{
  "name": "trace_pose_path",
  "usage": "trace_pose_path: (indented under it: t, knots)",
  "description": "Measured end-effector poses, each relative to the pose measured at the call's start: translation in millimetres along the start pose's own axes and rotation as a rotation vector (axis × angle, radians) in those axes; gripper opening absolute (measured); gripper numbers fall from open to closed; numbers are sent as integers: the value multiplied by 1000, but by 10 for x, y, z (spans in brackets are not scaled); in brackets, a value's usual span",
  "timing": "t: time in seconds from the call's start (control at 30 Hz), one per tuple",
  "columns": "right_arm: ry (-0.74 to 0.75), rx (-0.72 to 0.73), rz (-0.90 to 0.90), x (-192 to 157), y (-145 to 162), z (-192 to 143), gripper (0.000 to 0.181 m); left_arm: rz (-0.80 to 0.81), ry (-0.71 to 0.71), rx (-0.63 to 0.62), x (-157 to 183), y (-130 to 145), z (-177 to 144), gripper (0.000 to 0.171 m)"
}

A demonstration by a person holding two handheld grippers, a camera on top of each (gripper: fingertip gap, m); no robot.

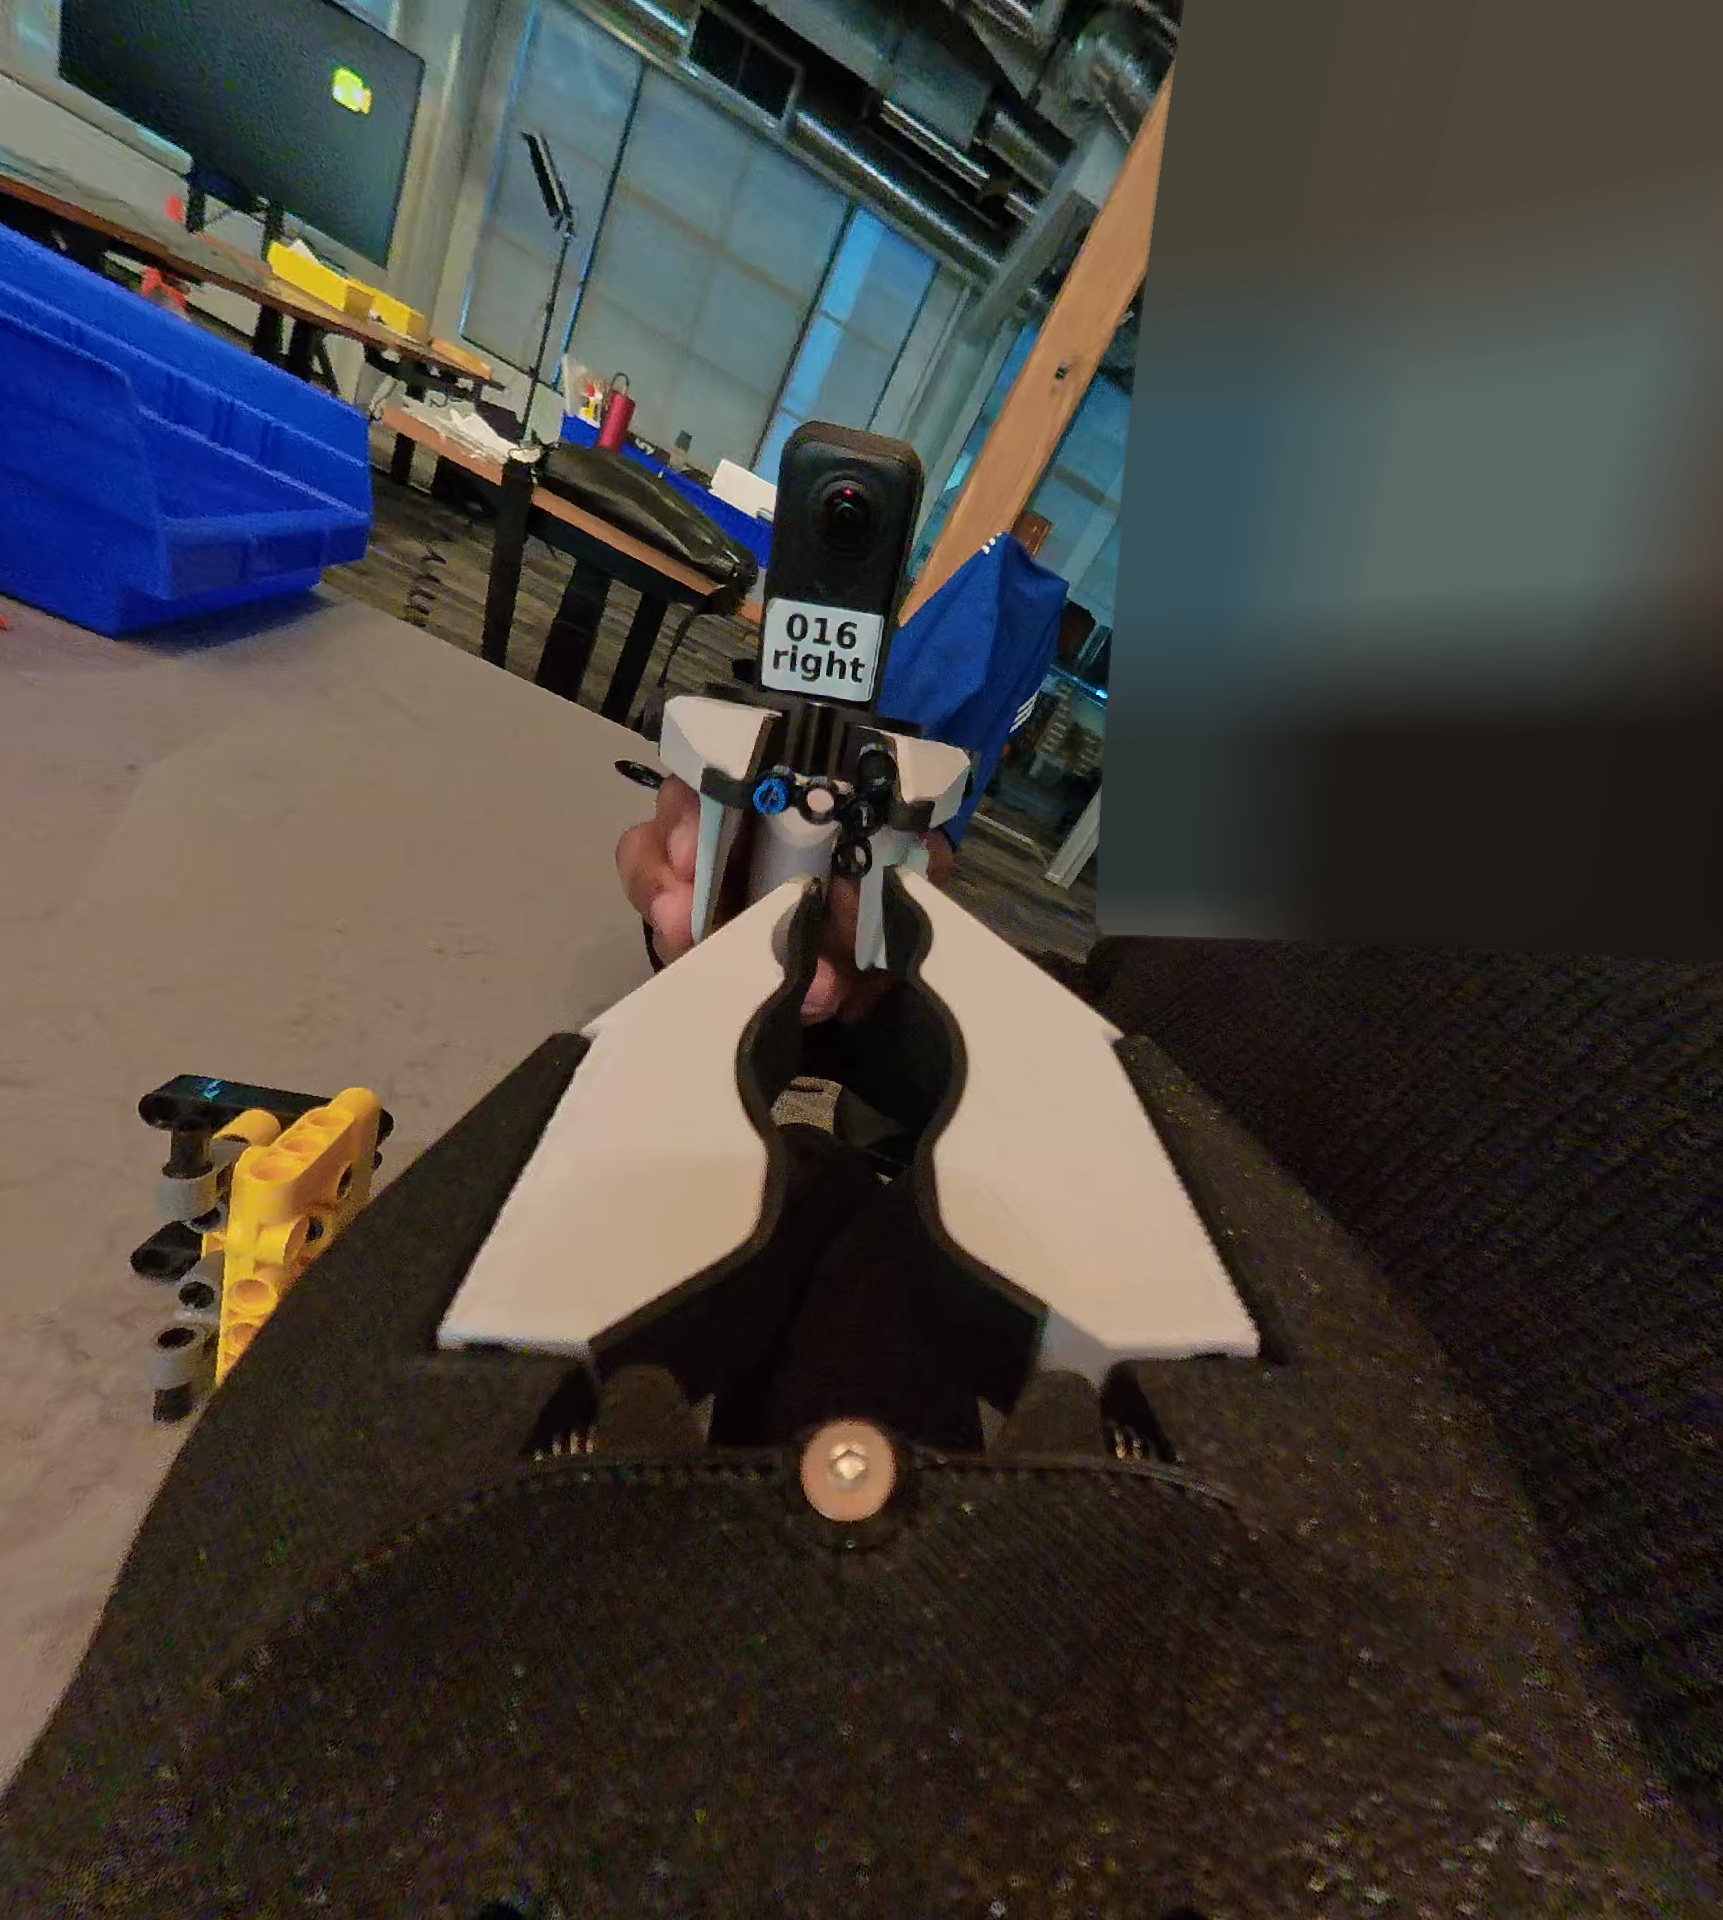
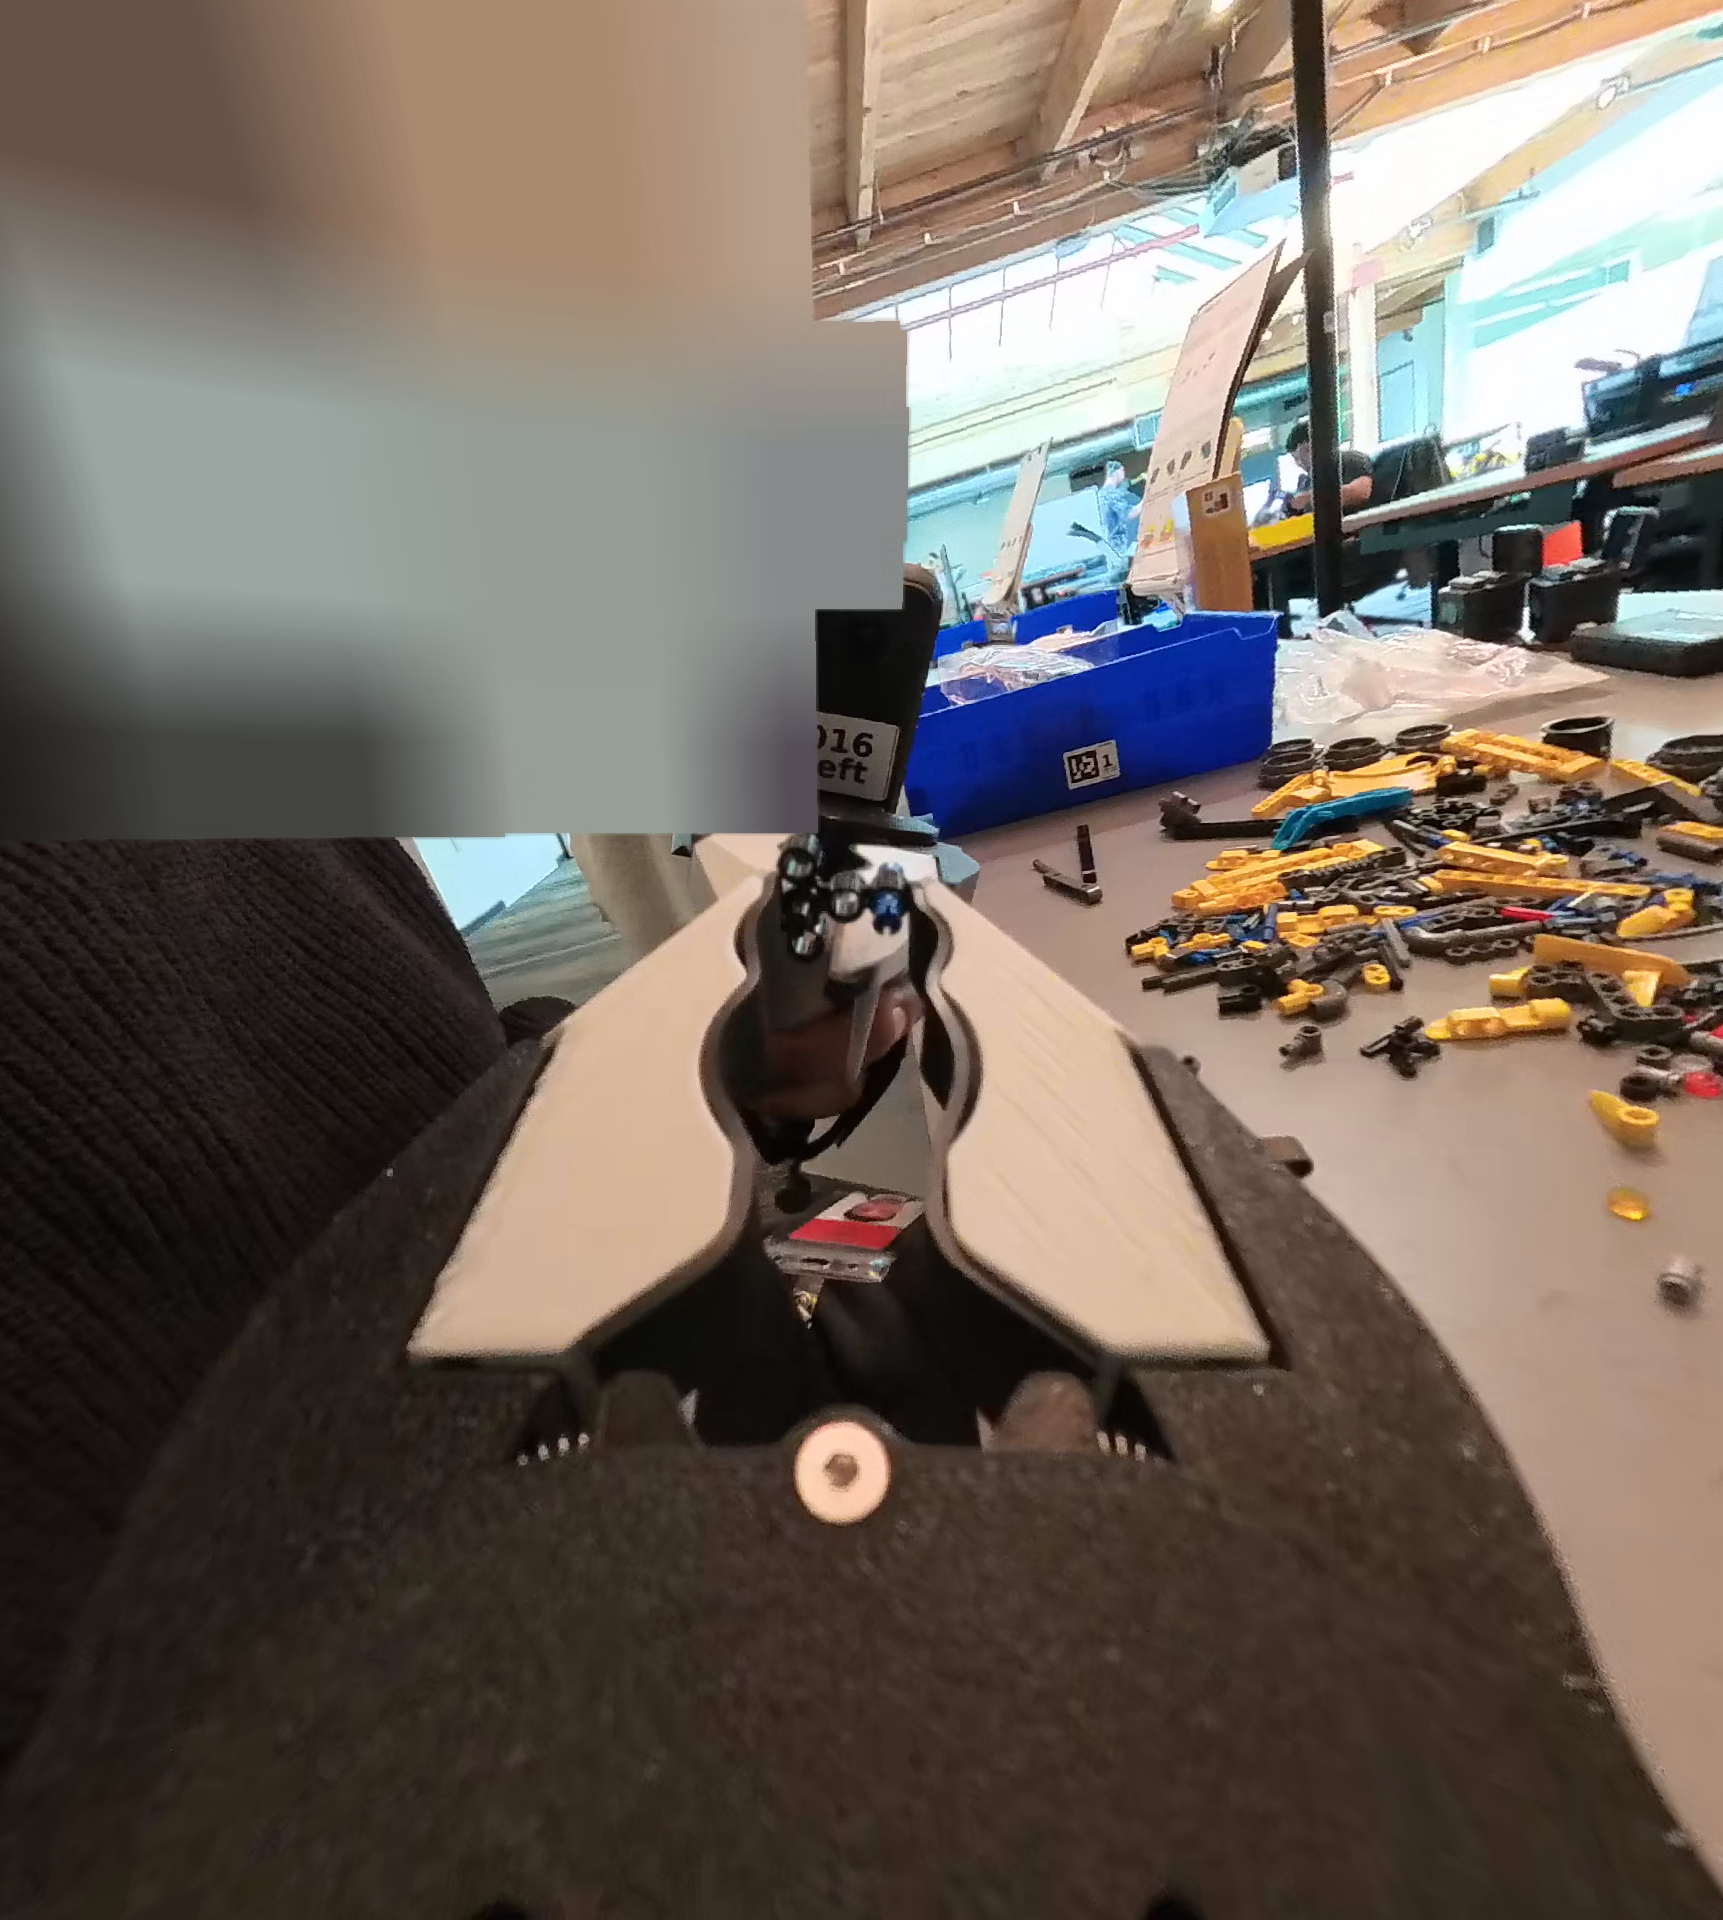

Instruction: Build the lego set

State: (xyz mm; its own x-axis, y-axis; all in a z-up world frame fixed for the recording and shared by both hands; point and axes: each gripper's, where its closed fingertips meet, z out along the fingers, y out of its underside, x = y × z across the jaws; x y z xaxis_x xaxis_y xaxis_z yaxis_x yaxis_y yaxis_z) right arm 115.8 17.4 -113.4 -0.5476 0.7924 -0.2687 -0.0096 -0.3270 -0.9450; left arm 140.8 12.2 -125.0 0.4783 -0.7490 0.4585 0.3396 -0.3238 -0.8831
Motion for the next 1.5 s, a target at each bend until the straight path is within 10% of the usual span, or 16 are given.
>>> trace_pose_path:
  t: [0.53, 0.77, 1.03, 1.5]
  knots:
    - [20, 48, 5, 51, -27, -31, 24, 22, -20, 38, -53, -7, 56, 0]
    - [270, -135, -423, 190, 53, -72, 24, -158, 31, 101, -135, -86, -26, 55]
    - [424, -375, -785, 301, 257, -39, 25, -370, 20, 106, -266, -35, 50, 21]
    - [313, -189, -584, 176, 148, -147, 33, -486, 151, 123, -180, -28, 66, 15]
